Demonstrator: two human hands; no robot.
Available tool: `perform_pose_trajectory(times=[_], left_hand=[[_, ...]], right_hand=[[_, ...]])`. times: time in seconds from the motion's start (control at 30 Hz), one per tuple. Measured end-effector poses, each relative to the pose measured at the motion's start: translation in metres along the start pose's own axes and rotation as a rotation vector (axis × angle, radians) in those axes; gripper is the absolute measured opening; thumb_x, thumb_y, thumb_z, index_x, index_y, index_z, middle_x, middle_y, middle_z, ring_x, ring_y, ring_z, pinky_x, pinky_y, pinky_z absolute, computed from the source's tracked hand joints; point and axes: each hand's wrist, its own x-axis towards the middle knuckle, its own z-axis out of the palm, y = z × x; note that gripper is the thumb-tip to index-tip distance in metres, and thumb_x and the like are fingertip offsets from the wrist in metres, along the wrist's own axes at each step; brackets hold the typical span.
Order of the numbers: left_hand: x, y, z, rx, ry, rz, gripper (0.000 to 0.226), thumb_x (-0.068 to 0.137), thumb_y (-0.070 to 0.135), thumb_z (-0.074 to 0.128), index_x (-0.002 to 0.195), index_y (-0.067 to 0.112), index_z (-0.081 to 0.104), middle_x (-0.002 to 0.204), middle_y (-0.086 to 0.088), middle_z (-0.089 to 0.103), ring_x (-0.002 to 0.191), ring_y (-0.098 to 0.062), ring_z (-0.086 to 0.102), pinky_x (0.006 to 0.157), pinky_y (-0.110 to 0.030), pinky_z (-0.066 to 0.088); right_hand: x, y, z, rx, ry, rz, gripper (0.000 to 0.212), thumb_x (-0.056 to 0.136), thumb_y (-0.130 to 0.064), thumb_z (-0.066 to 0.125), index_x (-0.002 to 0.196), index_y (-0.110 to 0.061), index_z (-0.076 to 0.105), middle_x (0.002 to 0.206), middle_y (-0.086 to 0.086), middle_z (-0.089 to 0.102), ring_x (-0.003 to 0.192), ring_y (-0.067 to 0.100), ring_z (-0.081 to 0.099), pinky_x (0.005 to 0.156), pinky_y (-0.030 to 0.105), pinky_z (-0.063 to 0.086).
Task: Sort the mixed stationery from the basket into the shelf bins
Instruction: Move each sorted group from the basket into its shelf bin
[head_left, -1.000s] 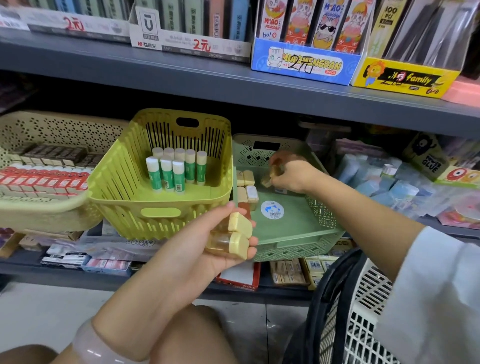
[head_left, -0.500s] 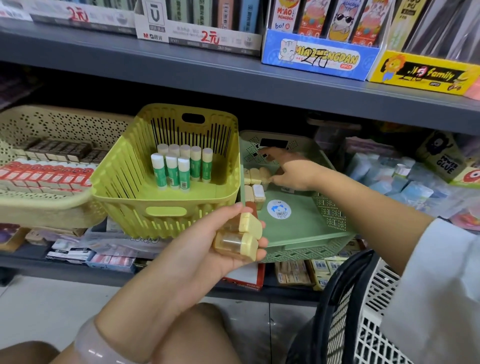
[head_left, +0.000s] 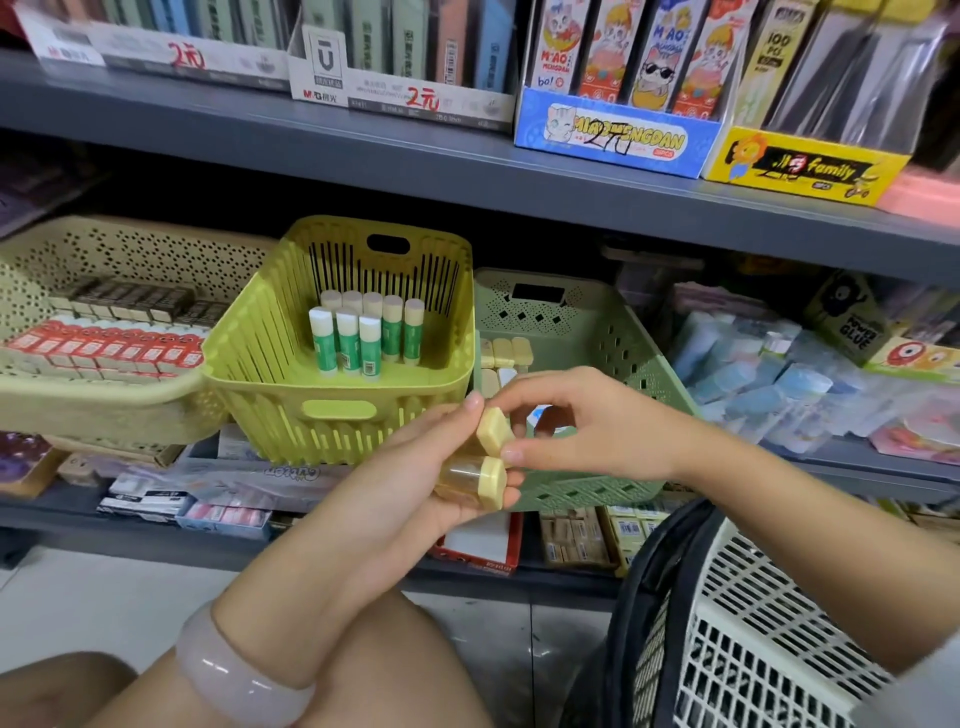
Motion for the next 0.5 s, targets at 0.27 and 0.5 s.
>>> perform_pose_trajectory(times=[0.27,0.5], left_hand=[[-0.003,0.001,0.004,0.053,-0.015,0.01,0.035,0.083,0.029,0.055,0.109,0.006,0.061,0.07,-0.012,0.065,0.059,-0.023,0.063,0.051,-0.028,0.053],[0.001,-0.004,0.009,0.142,0.051,0.054,0.028,0.082,0.022,0.06,0.107,0.01,0.059,0.073,-0.004,0.067,0.06,-0.017,0.065,0.054,-0.028,0.056]], right_hand=[[-0.013,-0.001,-0.003,-0.073,0.208,-0.088,0.041,0.081,0.009,0.055,0.107,-0.022,0.063,0.107,0.001,0.057,0.081,0.011,0.056,0.071,0.026,0.051],[-0.015,0.0,0.008,0.51,0.243,0.23,0.016,0.088,-0.019,0.059,0.103,-0.018,0.061,0.078,0.008,0.069,0.069,0.013,0.068,0.063,0.02,0.054]])
